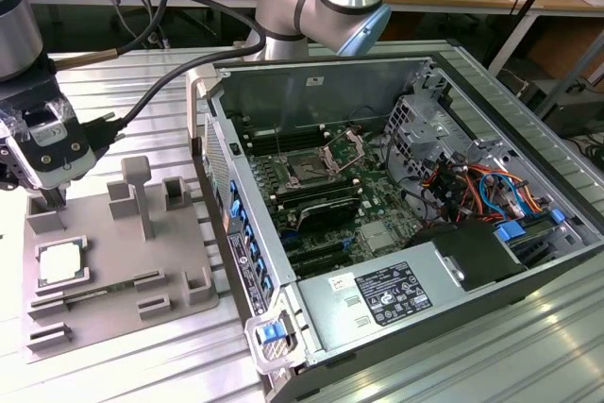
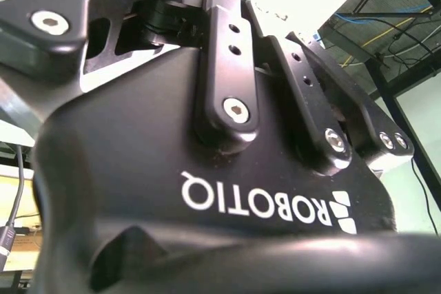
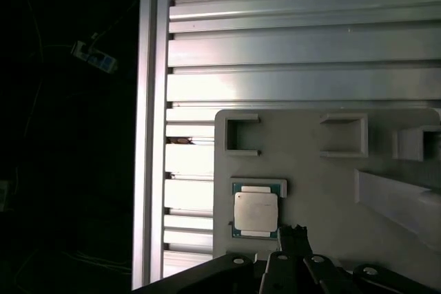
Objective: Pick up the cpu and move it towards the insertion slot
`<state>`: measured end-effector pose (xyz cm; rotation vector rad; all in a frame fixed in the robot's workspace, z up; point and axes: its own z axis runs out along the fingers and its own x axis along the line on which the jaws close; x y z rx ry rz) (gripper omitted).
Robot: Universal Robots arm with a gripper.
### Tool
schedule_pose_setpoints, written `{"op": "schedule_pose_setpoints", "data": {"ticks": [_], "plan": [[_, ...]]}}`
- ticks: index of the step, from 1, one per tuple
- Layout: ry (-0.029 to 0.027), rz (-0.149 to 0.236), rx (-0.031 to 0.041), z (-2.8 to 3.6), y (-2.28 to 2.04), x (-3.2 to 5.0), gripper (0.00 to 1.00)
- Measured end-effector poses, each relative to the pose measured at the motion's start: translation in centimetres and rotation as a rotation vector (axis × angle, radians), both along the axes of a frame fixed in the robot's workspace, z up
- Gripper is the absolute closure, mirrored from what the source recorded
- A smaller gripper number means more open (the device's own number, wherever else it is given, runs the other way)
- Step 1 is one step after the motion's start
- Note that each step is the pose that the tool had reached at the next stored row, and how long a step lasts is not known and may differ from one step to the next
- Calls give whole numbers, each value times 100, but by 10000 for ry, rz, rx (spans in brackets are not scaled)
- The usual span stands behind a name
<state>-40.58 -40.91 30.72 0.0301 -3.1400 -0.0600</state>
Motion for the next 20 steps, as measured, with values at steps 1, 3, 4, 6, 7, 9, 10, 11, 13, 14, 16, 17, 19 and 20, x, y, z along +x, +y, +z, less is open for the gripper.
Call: {"op": "schedule_pose_setpoints", "data": {"ticks": [1, 3, 4, 6, 7, 9, 10, 11, 13, 14, 16, 17, 19, 20], "plan": [[0, 0, 0, -3, 0, 0, 89], [0, 0, 0, -9, 0, 0, 89], [0, 0, 0, -13, 0, 0, 89], [0, -1, 0, -18, 0, 0, 89], [1, 0, 0, -21, 0, 0, 89], [1, 0, 0, -25, 0, 0, 89], [0, 0, 0, -28, 0, 0, 89], [0, 0, 0, -31, 0, 0, 89], [0, 0, 0, -35, 0, 0, 89], [0, 0, 0, -38, 0, 0, 89], [0, 0, 0, -42, 0, 0, 89], [1, 0, -1, -44, 0, 0, 89], [0, 0, 0, -50, 0, 0, 89], [0, 0, 0, -51, 0, 0, 89]]}}
